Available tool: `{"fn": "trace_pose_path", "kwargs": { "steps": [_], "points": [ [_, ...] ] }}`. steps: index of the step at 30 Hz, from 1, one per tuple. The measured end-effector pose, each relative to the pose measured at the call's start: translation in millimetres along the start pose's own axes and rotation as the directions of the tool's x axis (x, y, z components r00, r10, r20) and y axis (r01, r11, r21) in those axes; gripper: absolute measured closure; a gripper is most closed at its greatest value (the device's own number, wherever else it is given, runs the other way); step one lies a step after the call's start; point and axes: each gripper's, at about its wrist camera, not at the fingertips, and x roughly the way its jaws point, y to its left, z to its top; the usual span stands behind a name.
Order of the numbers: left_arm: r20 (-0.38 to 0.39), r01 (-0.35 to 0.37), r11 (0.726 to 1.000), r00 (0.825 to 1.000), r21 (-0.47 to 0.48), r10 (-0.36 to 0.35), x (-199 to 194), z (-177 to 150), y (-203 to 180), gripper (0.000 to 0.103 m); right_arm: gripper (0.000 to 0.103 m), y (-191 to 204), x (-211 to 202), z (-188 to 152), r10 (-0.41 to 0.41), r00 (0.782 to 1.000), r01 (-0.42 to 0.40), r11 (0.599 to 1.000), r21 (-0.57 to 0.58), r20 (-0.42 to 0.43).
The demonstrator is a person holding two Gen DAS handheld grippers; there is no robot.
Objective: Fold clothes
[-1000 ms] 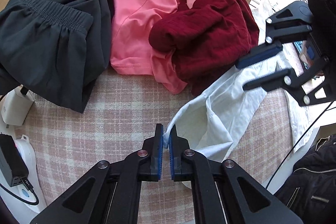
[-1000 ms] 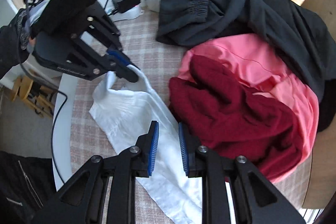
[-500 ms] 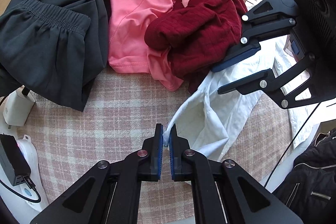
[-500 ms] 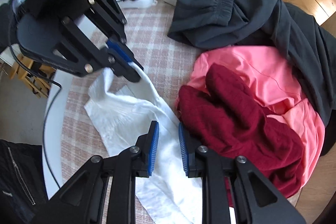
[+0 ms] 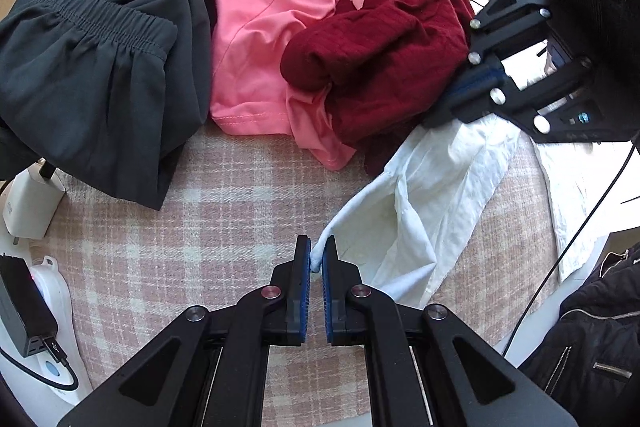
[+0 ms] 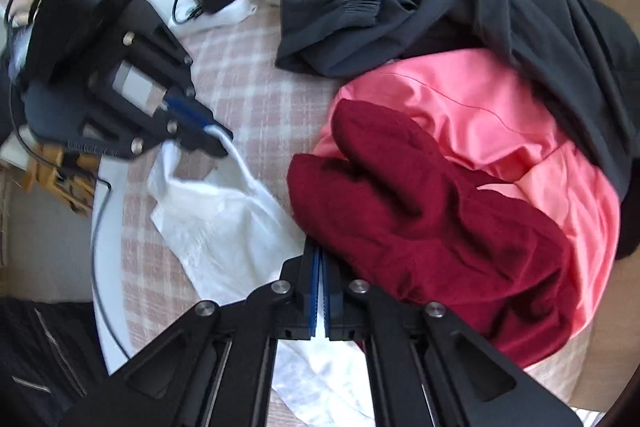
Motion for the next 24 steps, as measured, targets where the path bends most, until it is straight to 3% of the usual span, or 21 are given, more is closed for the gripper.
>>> {"fn": "trace_pose_path", "kwargs": {
  "steps": [2, 4, 6, 8, 13, 16, 17, 18, 20, 24],
  "points": [
    [-0.001, 0.009, 1.000, 1.000, -0.003, -0.009, -1, -1, 0, 0.098, 0.099, 17, -3, 3, 0.013, 0.999, -0.011, 0.998, -0.065, 0.033],
    [-0.003, 0.019, 1.000, 1.000, -0.007, -0.019, -2, -3, 0, 0.098, 0.087, 36, -5, 6, 0.043, 0.998, -0.035, 0.988, -0.147, 0.052],
    [0.000, 0.024, 1.000, 1.000, -0.008, -0.024, -3, -5, 0, 0.098, 0.064, 54, -5, 9, 0.054, 0.996, -0.036, 0.970, -0.242, 0.067],
    [-0.001, 0.035, 0.999, 0.999, -0.010, -0.035, -5, -6, 0, 0.098, 0.060, 65, -2, 13, 0.045, 0.996, -0.018, 0.951, -0.309, 0.081],
    [-0.006, 0.049, 0.999, 0.999, -0.015, -0.049, -5, -9, 1, 0.098, 0.060, 67, 10, 27, 0.131, 0.991, -0.106, 0.904, -0.413, 0.033],
    [-0.008, 0.050, 0.999, 0.999, -0.020, -0.050, -4, -12, 2, 0.097, 0.060, 61, 24, 33, 0.160, 0.987, -0.153, 0.902, -0.405, -0.017],
    [-0.008, 0.051, 0.998, 0.999, -0.022, -0.051, -3, -12, 2, 0.097, 0.065, 58, 29, 35, 0.170, 0.985, -0.168, 0.901, -0.401, -0.033],
    [-0.009, 0.051, 0.998, 0.999, -0.024, -0.051, -3, -13, 3, 0.097, 0.080, 55, 32, 35, 0.180, 0.982, -0.186, 0.907, -0.377, -0.051],
    [-0.010, 0.052, 0.998, 0.999, -0.027, -0.052, -2, -15, 3, 0.097, 0.095, 50, 36, 36, 0.208, 0.975, -0.223, 0.914, -0.339, -0.080],
    [-0.012, 0.051, 0.998, 0.999, -0.026, -0.052, -1, -19, 4, 0.095, 0.098, 38, 36, 32, 0.206, 0.975, -0.221, 0.935, -0.276, -0.082]
  ]
}}
